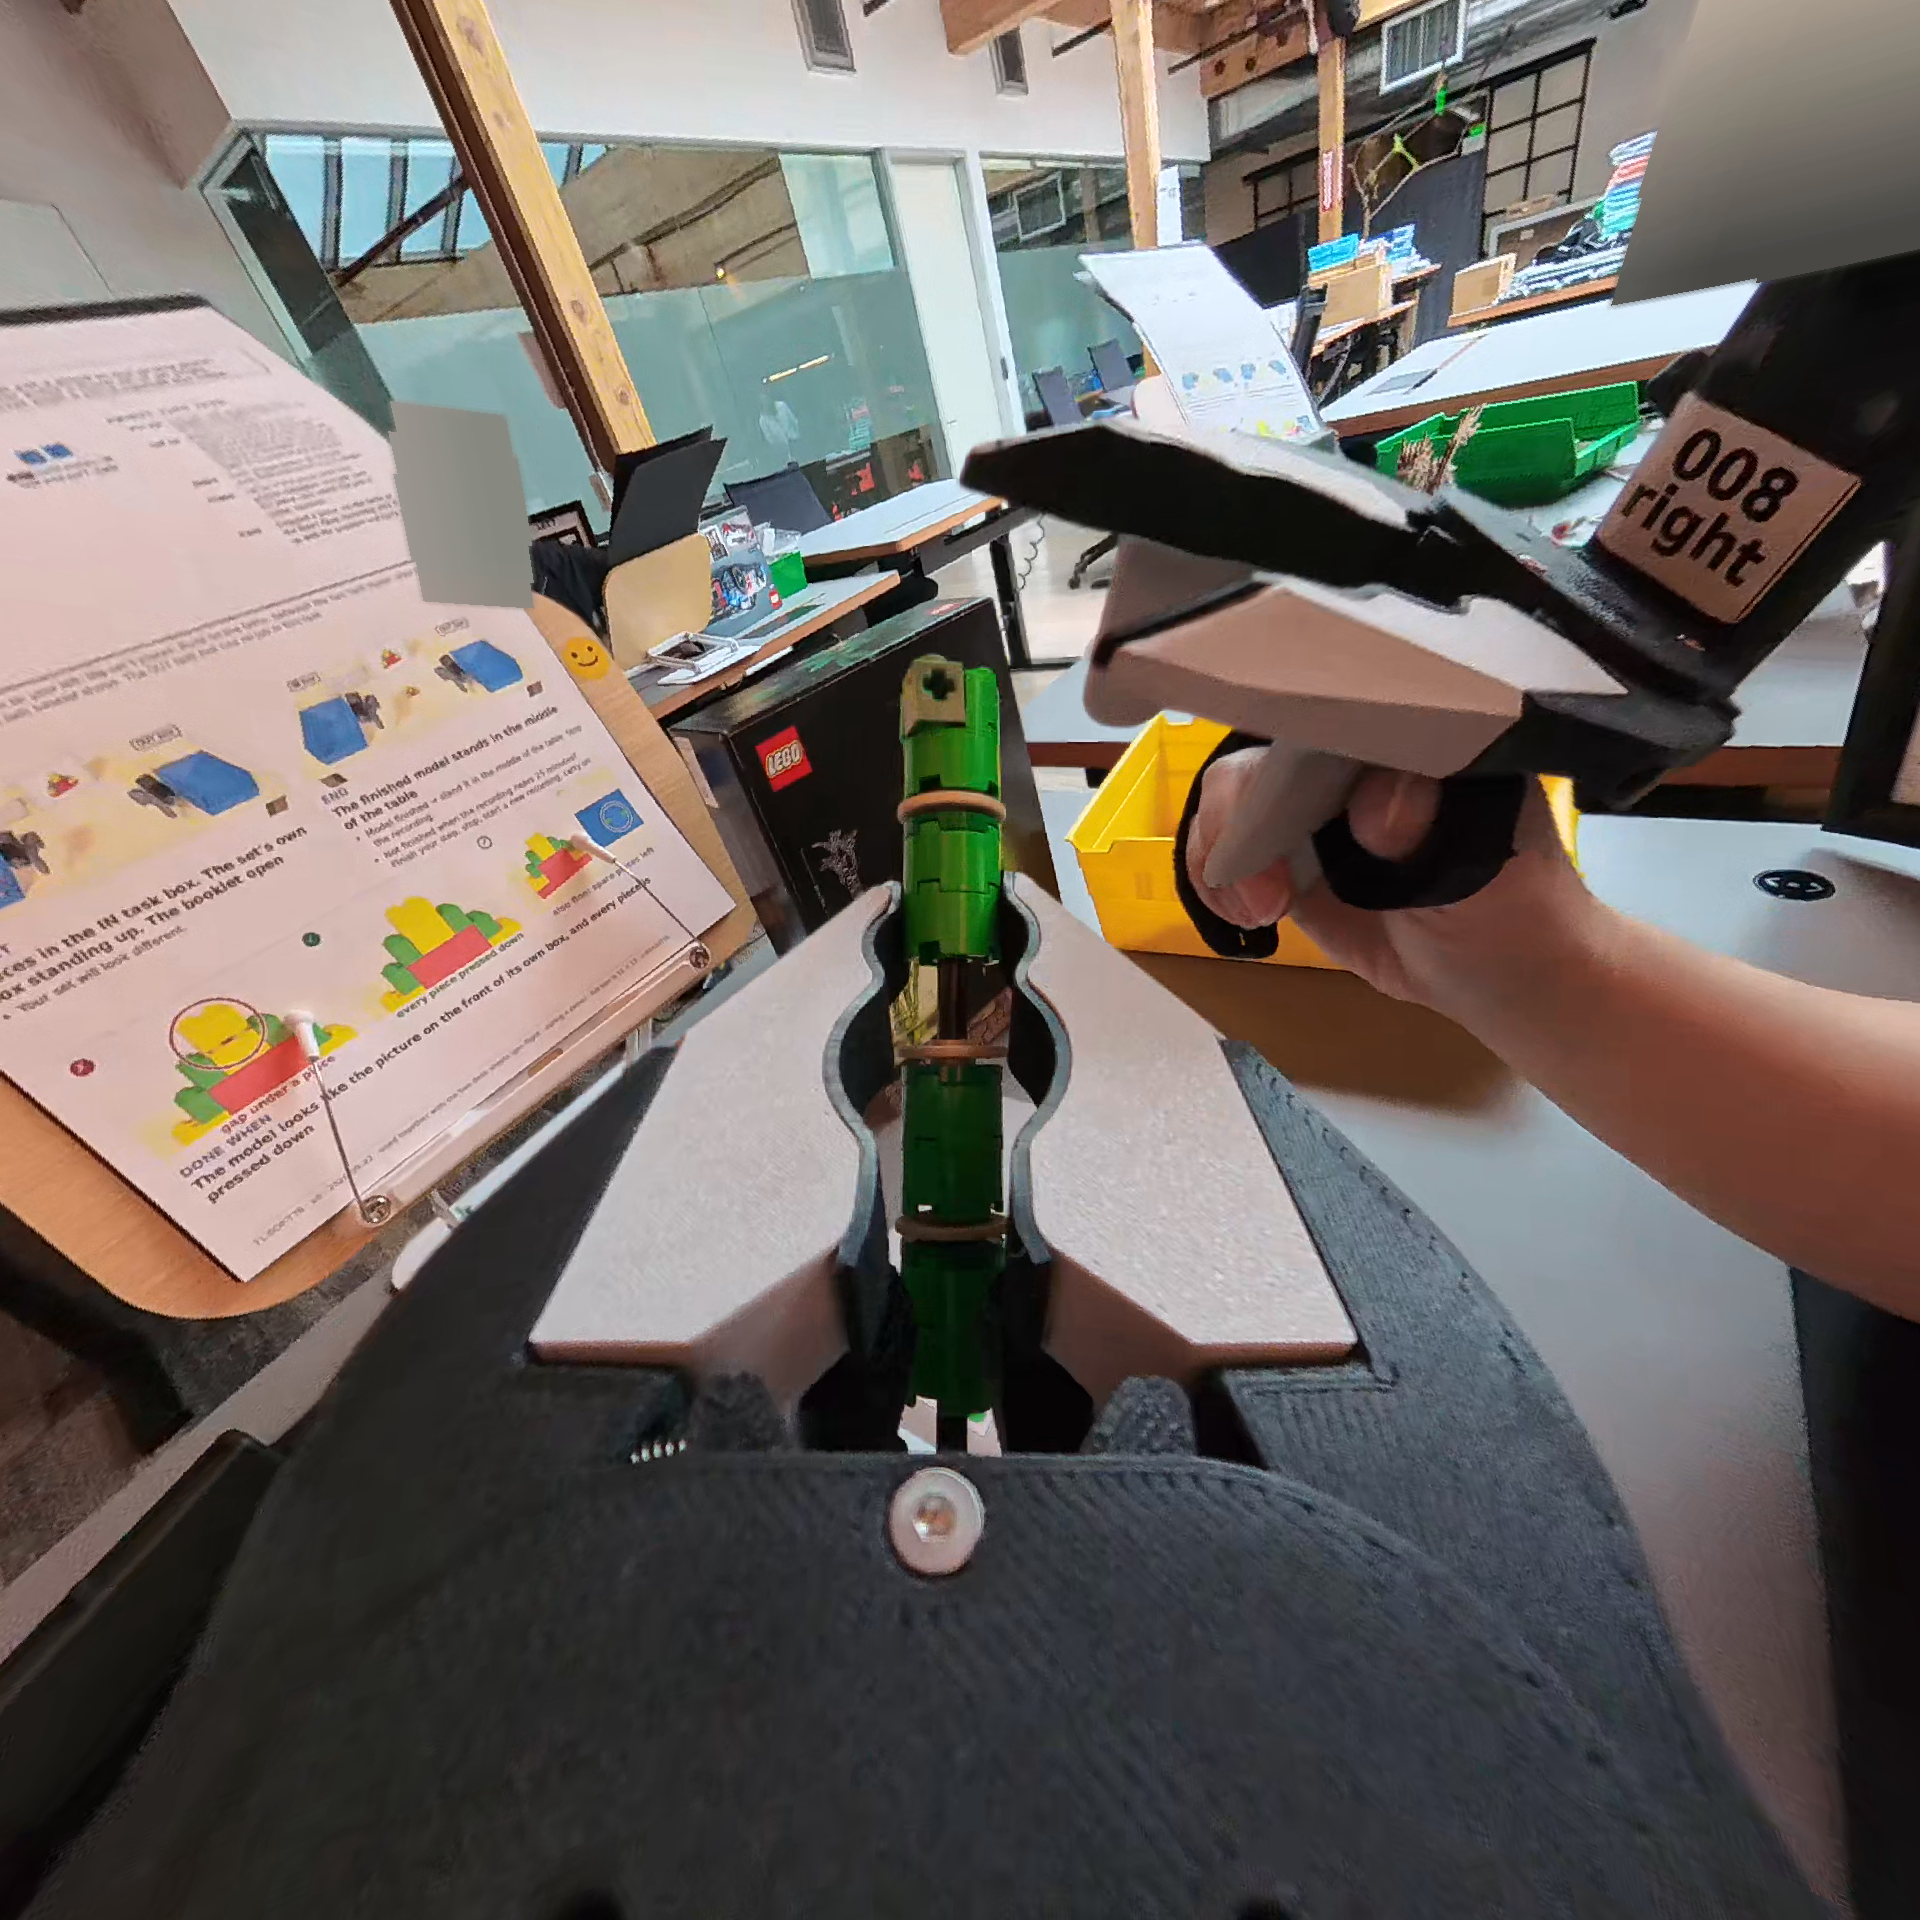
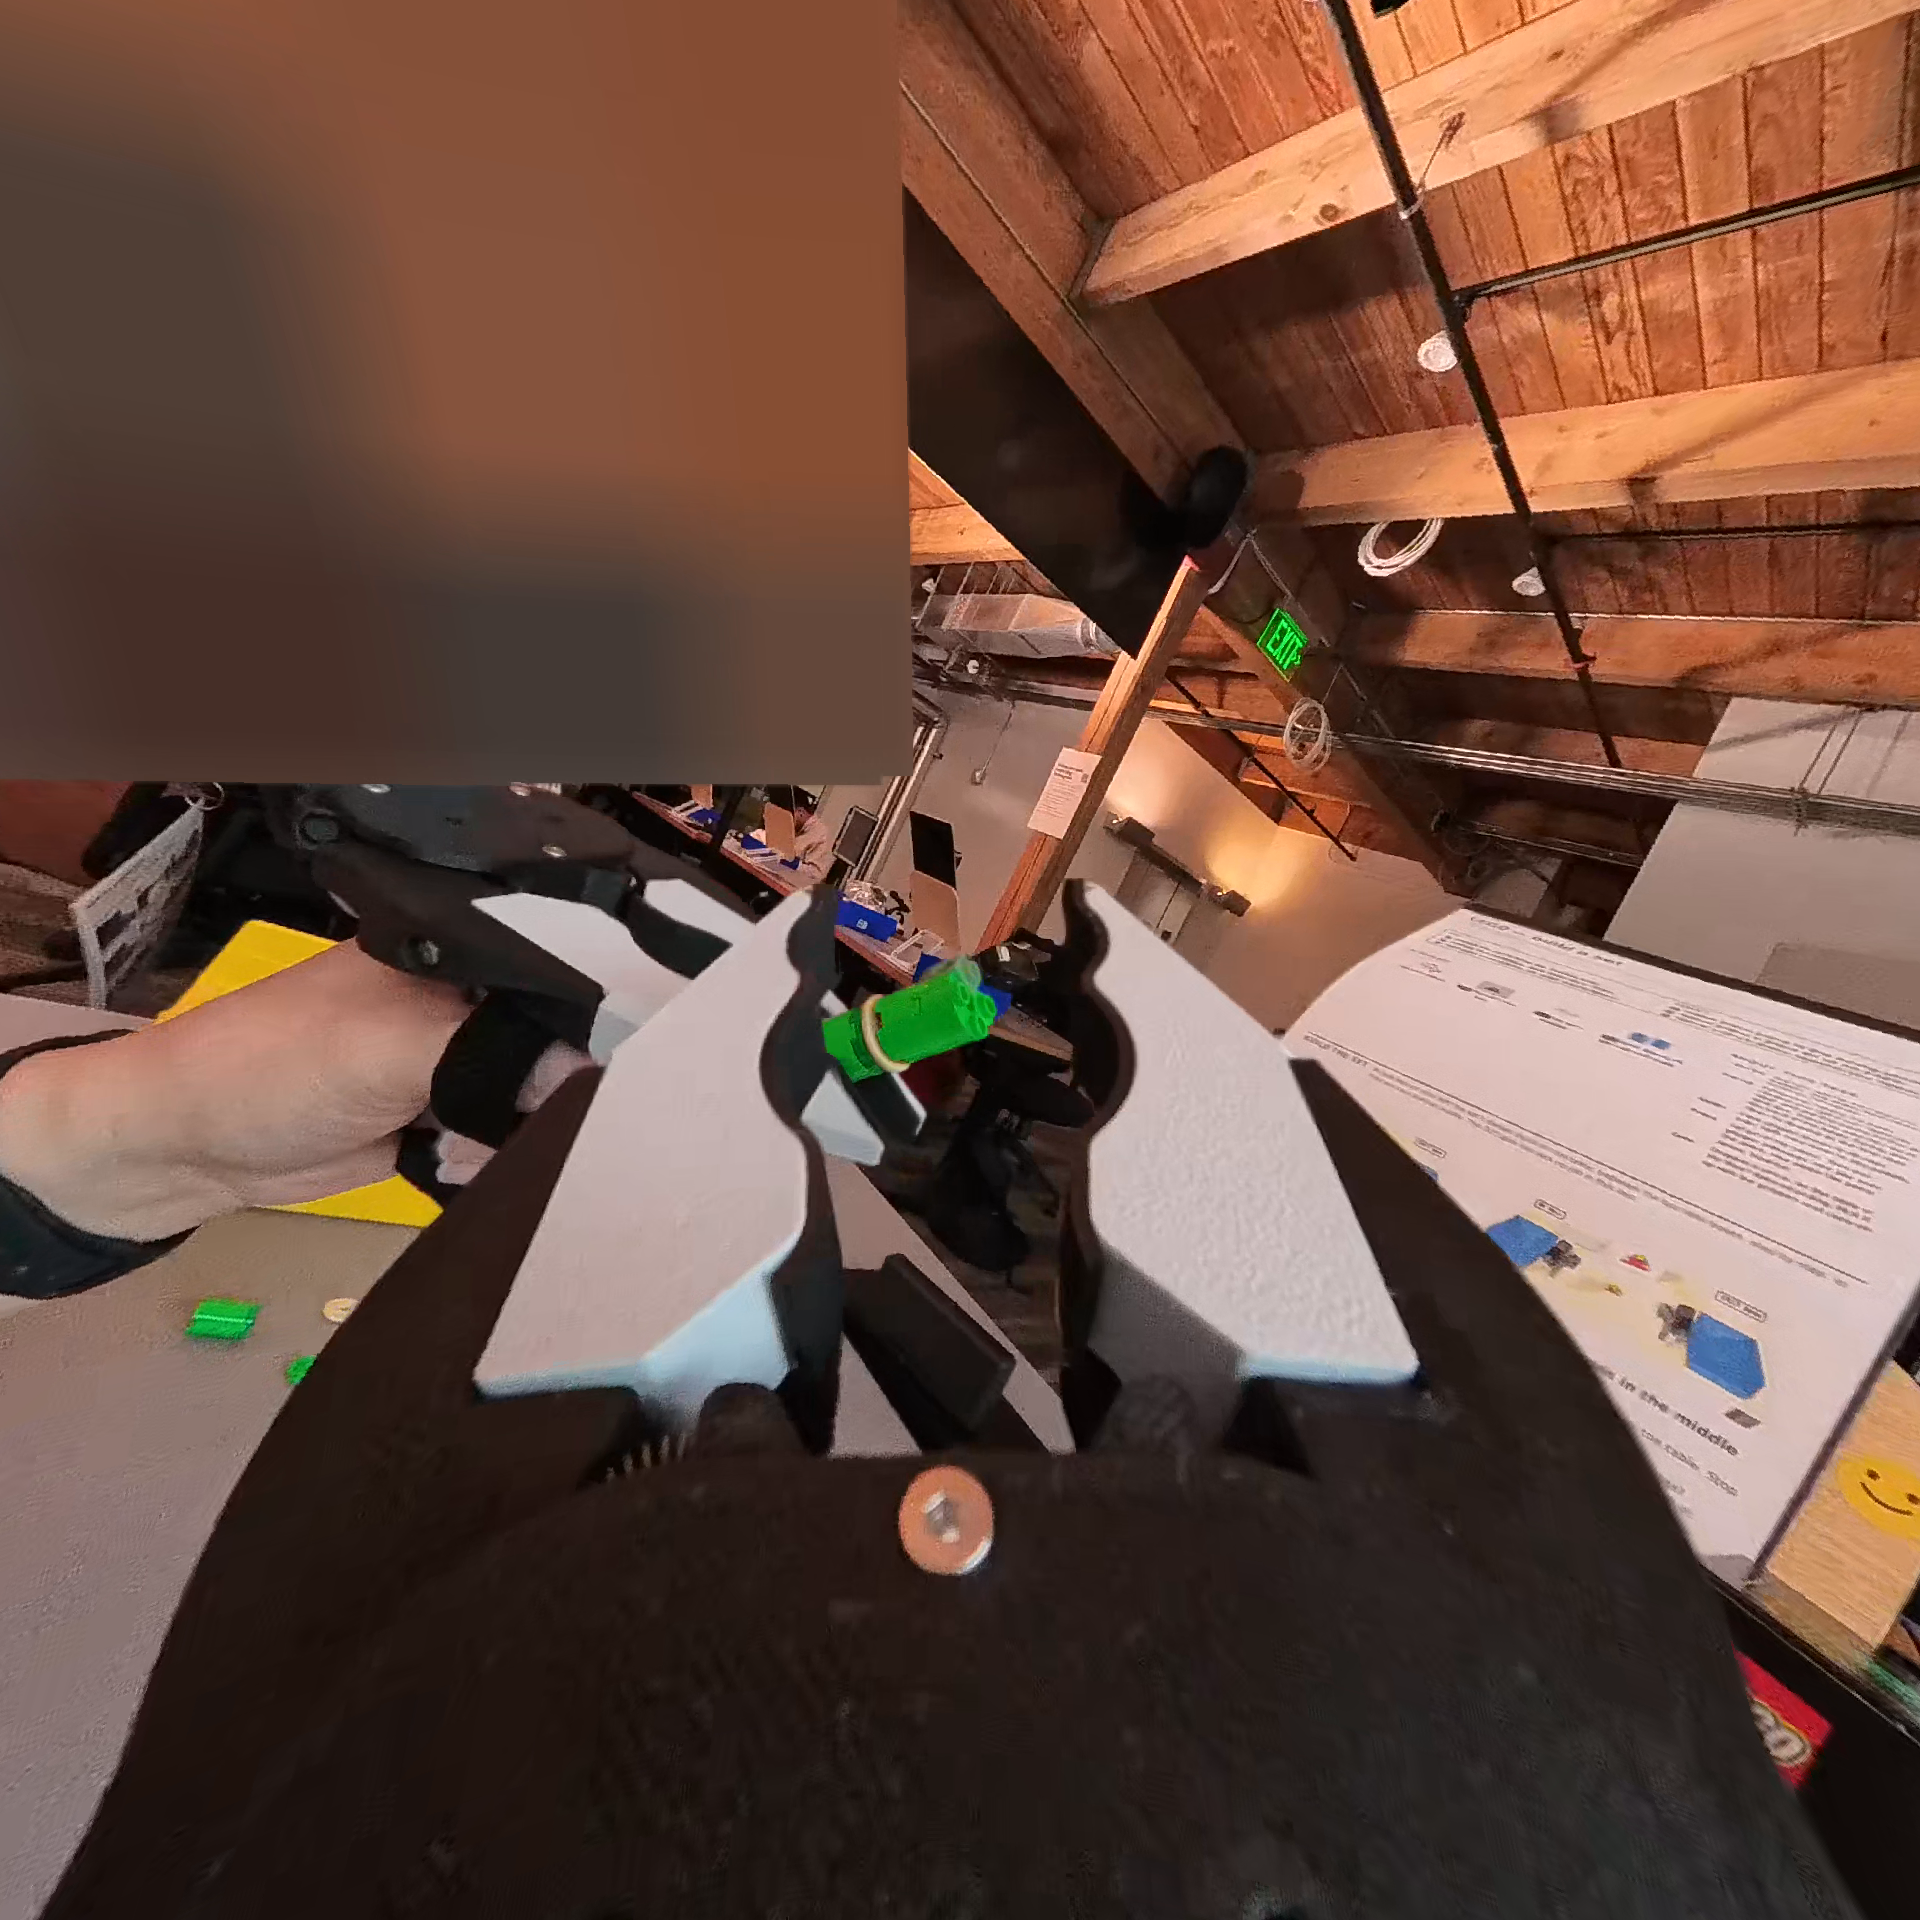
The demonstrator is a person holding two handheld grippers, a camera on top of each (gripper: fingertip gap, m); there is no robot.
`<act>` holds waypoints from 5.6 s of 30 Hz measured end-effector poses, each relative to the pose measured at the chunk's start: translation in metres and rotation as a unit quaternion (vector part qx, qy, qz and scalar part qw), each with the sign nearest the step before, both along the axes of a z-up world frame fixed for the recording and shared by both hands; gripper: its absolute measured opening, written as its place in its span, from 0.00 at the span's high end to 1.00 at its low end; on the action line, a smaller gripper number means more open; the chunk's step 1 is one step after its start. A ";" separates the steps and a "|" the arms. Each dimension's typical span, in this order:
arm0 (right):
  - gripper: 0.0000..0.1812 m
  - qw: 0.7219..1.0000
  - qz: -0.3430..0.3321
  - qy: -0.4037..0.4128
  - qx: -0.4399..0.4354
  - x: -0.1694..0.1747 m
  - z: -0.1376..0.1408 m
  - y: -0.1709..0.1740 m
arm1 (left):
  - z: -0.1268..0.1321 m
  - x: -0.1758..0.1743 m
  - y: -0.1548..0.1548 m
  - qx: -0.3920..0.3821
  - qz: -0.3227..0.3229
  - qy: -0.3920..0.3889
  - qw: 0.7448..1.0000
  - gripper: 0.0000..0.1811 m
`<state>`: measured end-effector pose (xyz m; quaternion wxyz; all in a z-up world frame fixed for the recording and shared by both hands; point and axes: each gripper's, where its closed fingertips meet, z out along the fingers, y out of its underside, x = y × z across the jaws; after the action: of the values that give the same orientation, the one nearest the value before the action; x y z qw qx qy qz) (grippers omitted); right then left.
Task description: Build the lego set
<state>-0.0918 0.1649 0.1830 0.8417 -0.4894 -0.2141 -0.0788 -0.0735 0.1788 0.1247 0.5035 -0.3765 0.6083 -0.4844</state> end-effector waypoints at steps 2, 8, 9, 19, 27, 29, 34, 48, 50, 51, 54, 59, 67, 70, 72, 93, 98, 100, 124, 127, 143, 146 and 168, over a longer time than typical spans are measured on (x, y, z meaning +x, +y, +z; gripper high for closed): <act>0.77 1.000 -0.011 -0.011 -0.002 -0.002 0.000 0.000 | 0.004 -0.003 -0.006 0.004 -0.007 -0.007 1.000 0.93; 0.81 1.000 -0.009 -0.027 0.002 -0.013 0.000 -0.003 | 0.009 -0.007 -0.017 0.011 -0.019 -0.017 1.000 0.93; 0.81 1.000 -0.010 -0.026 0.001 -0.013 -0.001 -0.002 | 0.010 -0.008 -0.018 0.011 -0.021 -0.018 1.000 0.93; 0.87 0.998 -0.036 -0.045 -0.007 -0.011 -0.006 0.001 | 0.009 -0.008 -0.016 0.014 -0.010 -0.006 1.000 0.92; 0.88 0.999 -0.030 -0.015 0.001 -0.007 -0.006 0.002 | 0.010 -0.008 -0.014 0.012 0.001 -0.002 1.000 0.93; 0.89 1.000 -0.027 -0.005 0.003 -0.007 -0.006 0.002 | 0.009 -0.008 -0.014 0.012 0.002 0.001 1.000 0.93; 0.90 0.999 -0.034 -0.002 -0.003 -0.005 -0.009 0.004 | 0.007 -0.008 -0.011 0.011 0.009 0.011 1.000 0.93; 0.91 0.998 -0.055 -0.004 -0.008 0.000 -0.013 0.007 | 0.003 -0.007 -0.010 0.003 0.011 0.024 1.000 0.93; 0.91 0.998 -0.054 -0.004 -0.009 0.000 -0.014 0.007 | 0.002 -0.006 -0.009 0.004 0.011 0.026 1.000 0.93; 0.91 0.999 -0.050 -0.001 -0.010 0.000 -0.014 0.008 | 0.002 -0.006 -0.009 0.006 0.010 0.027 1.000 0.93; 0.92 0.999 -0.047 -0.021 0.000 0.000 -0.011 0.004 | 0.003 -0.008 -0.010 0.009 0.002 0.026 1.000 0.93; 0.80 0.997 -0.069 -0.039 0.008 0.006 -0.002 -0.004 | 0.003 -0.008 -0.005 0.047 0.035 0.026 0.998 0.93; 0.70 0.980 -0.072 -0.184 -0.018 -0.009 -0.023 -0.001 | -0.002 -0.011 -0.001 0.079 0.062 0.056 0.993 0.93; 0.70 0.967 -0.098 -0.233 -0.042 -0.004 -0.034 0.000 | -0.003 -0.014 -0.002 0.088 0.066 0.069 0.992 0.93; 0.70 0.964 -0.097 -0.246 -0.038 -0.006 -0.036 -0.001 | -0.004 -0.014 -0.003 0.089 0.064 0.074 0.991 0.93; 0.29 0.970 0.005 -0.165 -0.179 -0.001 -0.068 0.006 | -0.015 -0.045 0.035 0.122 0.097 0.140 0.978 0.93; 0.27 0.953 -0.028 -0.221 -0.206 -0.007 -0.090 0.020 | -0.032 -0.035 0.040 0.096 0.085 0.166 0.978 0.93; 0.27 0.949 -0.038 -0.237 -0.203 -0.011 -0.096 0.027 | -0.035 -0.031 0.034 0.063 0.058 0.169 0.982 0.93; 0.35 0.963 -0.054 -0.238 -0.110 -0.036 -0.091 0.047 | -0.033 -0.023 0.021 0.015 0.010 0.153 0.988 0.92; 0.36 0.965 -0.052 -0.233 -0.105 -0.039 -0.090 0.047 | -0.031 -0.024 0.021 0.011 0.008 0.150 0.989 0.92; 0.45 0.972 -0.088 -0.214 -0.051 -0.034 -0.077 0.048 | -0.024 -0.023 0.018 0.005 0.010 0.140 0.990 0.93; 0.45 0.968 -0.102 -0.226 -0.049 -0.033 -0.078 0.049 | -0.025 -0.023 0.019 0.004 0.011 0.144 0.989 0.93; 0.53 0.962 -0.136 -0.234 -0.026 -0.026 -0.075 0.049 | -0.026 -0.022 0.016 -0.007 -0.002 0.144 0.989 0.93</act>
<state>-0.1180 0.2140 0.1083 0.7363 -0.5038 -0.3385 -0.2990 -0.0956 0.1947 0.0990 0.4069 -0.4450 0.6719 -0.4300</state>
